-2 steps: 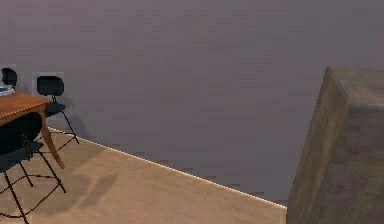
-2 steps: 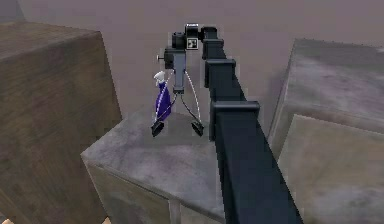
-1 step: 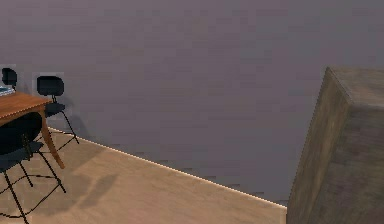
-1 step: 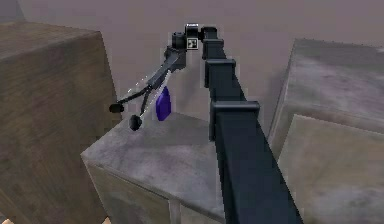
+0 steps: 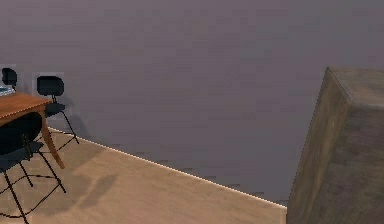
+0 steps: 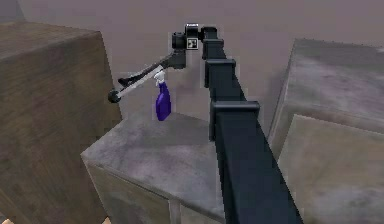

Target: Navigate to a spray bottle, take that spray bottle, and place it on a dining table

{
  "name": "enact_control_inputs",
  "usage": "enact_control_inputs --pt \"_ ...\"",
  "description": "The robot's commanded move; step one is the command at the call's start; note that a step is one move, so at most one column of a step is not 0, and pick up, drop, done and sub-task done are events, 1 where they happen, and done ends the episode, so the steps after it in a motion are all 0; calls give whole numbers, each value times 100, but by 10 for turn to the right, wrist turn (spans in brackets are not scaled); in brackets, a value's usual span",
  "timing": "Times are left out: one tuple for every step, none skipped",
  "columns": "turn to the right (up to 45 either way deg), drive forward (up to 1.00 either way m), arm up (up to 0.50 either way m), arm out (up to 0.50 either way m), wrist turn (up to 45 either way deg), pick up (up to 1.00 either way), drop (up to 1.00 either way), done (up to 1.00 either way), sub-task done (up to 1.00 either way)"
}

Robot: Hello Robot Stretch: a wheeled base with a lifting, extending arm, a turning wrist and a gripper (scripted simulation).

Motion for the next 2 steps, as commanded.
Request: enact_control_inputs --pt "0 0 0 0 450 0 0 0 0" --pt "0 0 0 0 90 0 0 0 0"
